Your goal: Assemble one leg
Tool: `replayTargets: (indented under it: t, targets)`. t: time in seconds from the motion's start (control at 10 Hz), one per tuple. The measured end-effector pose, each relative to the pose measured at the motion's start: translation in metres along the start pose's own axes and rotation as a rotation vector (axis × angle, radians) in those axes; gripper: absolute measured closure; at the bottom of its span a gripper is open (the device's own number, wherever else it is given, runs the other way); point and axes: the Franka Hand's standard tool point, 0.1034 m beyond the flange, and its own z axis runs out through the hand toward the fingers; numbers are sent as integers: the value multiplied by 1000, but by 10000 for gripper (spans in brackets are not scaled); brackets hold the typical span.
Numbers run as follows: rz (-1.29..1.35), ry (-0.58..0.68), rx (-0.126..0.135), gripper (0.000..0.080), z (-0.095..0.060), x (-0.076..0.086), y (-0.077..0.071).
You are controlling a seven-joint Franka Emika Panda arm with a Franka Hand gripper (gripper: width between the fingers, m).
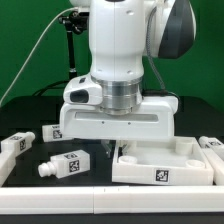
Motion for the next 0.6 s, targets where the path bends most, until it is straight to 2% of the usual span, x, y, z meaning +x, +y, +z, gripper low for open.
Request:
replayTargets:
  t: [0.2,0.3,0.4,0.6]
  targets:
    - [-35,37,-19,751,-5,27,-4]
    - [-55,51,-24,751,-6,35,-6]
    - [-74,56,-42,751,-7,39,-7]
    - [-96,63,-50,751,-9,43,-7]
